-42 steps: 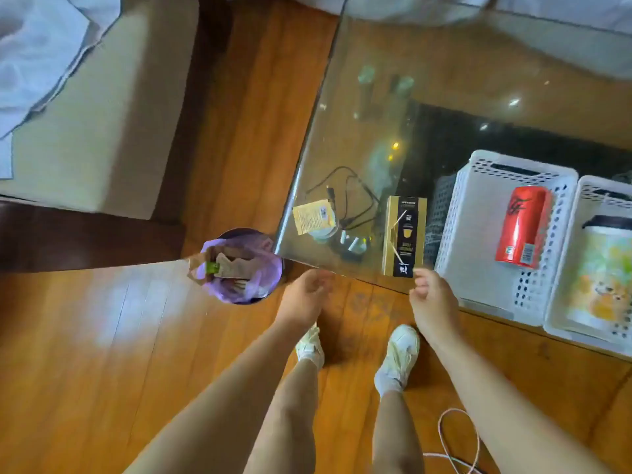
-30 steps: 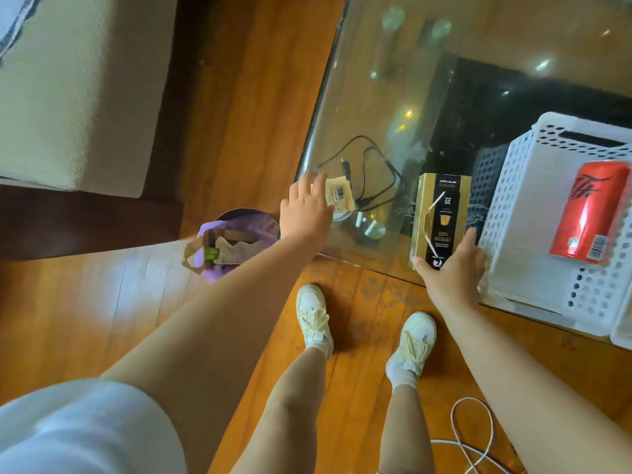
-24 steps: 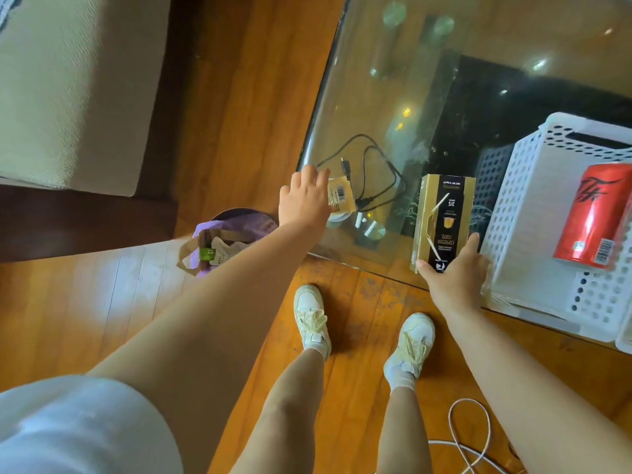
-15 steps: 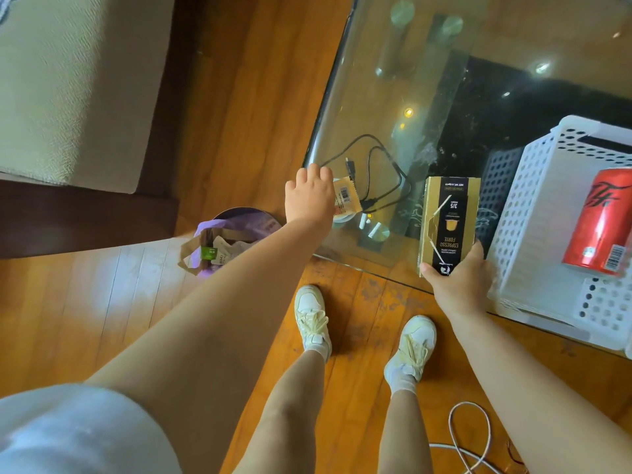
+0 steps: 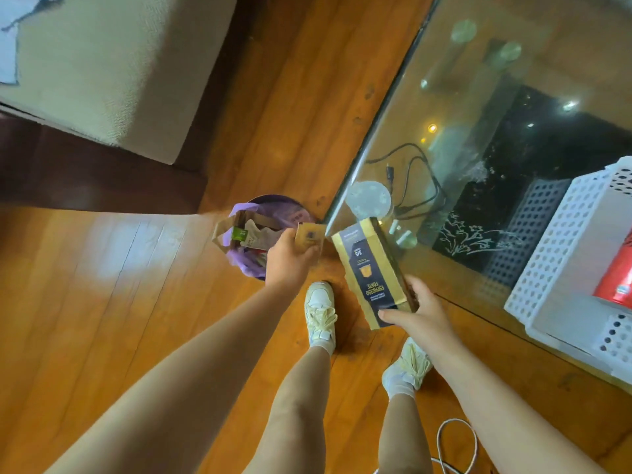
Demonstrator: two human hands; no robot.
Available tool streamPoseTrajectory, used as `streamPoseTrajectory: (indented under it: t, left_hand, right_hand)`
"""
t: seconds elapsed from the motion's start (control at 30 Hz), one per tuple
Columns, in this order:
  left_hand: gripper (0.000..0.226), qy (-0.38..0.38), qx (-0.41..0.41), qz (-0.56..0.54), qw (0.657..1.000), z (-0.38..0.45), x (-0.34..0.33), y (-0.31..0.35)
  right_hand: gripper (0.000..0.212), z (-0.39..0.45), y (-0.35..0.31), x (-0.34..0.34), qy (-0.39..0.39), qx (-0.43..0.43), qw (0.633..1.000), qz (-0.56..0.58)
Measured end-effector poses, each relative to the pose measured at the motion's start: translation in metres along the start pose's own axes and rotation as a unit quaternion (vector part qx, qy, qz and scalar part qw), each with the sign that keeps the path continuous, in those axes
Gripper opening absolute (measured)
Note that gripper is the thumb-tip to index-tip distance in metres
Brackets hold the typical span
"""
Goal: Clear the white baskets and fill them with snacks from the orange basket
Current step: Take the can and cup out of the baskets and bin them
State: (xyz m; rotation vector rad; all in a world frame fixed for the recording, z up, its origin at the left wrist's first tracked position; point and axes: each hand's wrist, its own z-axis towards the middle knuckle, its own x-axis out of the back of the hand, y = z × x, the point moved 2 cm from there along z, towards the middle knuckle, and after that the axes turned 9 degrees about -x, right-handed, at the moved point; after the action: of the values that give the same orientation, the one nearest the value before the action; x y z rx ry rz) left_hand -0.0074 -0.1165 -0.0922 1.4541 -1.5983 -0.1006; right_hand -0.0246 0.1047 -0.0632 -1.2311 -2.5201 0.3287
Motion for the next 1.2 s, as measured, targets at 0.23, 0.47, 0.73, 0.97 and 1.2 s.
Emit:
streamPoseTrajectory:
  t: [0.23,0.47,0.73,0.97,1.2]
  left_hand:
    - [0.014,0.038,0.175,-0.102,0.979,0.007,0.053,-0.077]
    - [0.025,0.018,0.183,-0.104,0.977,0.028,0.073,-0.096]
    - [0.054,-0.01,0.197,-0.089,0.976,0.038,0.082,-0.096]
    - [0.041,-0.014,0.179,-0.162,0.97,0.009,0.095,-0.058]
    - [0.024,-0.088,0.098,-0.209,0.969,-0.048,0.075,0.046]
  right_hand:
    - [0.038,0.015,-0.027,-0.085,-0.064,0.007,0.998,-0.002]
    - [0.032,0.038,-0.064,-0.132,-0.01,0.024,1.0,0.004]
    - [0.088,0.055,-0.09,-0.139,-0.064,-0.027,0.997,-0.032]
    - [0.045,0.01,-0.082,-0.096,-0.051,-0.016,0.998,0.031]
    - [0.021,-0.046,-0.065,-0.002,0.001,0.044,0.997,0.068]
